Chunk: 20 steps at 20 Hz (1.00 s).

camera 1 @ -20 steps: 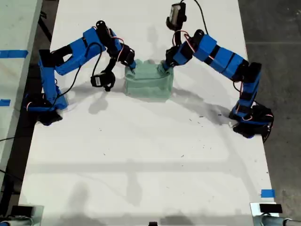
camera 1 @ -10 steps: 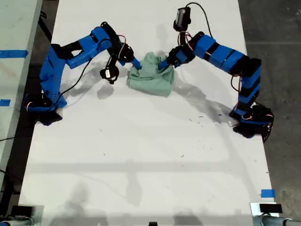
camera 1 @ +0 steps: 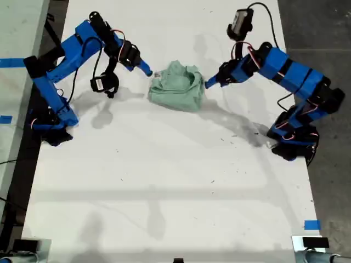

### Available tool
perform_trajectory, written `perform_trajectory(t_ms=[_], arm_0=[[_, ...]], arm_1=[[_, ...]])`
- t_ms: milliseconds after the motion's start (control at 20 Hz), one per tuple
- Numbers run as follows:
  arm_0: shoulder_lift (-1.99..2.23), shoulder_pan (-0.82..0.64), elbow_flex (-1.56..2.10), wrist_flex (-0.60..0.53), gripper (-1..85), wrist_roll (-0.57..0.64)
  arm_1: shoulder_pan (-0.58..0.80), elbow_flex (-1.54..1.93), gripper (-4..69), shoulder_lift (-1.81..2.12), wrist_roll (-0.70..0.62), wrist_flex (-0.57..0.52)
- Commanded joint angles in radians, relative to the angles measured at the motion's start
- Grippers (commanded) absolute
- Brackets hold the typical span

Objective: Fold tshirt

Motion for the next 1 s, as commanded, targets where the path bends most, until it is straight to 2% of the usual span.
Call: perform_trajectory(t_ms=[0,100,250,300,450,650,750,800,850,950], arm_0=[[0.302,0.121,0.328,-0.117,13.6,-0.083],[0.437,0.186,0.545,-0.16,7.4,-0.189],[0.67,0.261,0.911,-0.253,2.3,-0.4],[0.769,0.285,1.045,-0.291,1.2,-0.46],[1.103,0.348,1.358,-0.347,0.2,-0.601],[1.47,0.365,1.614,-0.298,0.1,-0.667],[1.741,0.36,1.753,-0.247,0.1,-0.683],[1.829,0.357,1.822,-0.209,0.1,-0.727],[1.781,0.371,1.836,-0.232,0.1,-0.729],[1.819,0.368,1.842,-0.179,0.1,-0.738]], arm_1=[[-0.08,0.23,11.4,0.344,0.123,0.0],[-0.13,0.402,9.0,0.537,0.218,-0.005],[-0.245,0.58,3.9,0.735,0.333,-0.098],[-0.27,0.641,-0.1,0.758,0.394,-0.117],[-0.354,0.798,-1.5,0.79,0.538,-0.19],[-0.39,1.005,-1.5,0.953,0.686,-0.227],[-0.391,1.14,-1.5,1.149,0.775,-0.164],[-0.402,1.193,-1.5,1.29,0.821,-0.092],[-0.428,1.204,-1.4,1.367,0.841,-0.081],[-0.428,1.204,-1.1,1.347,0.873,-0.081]])
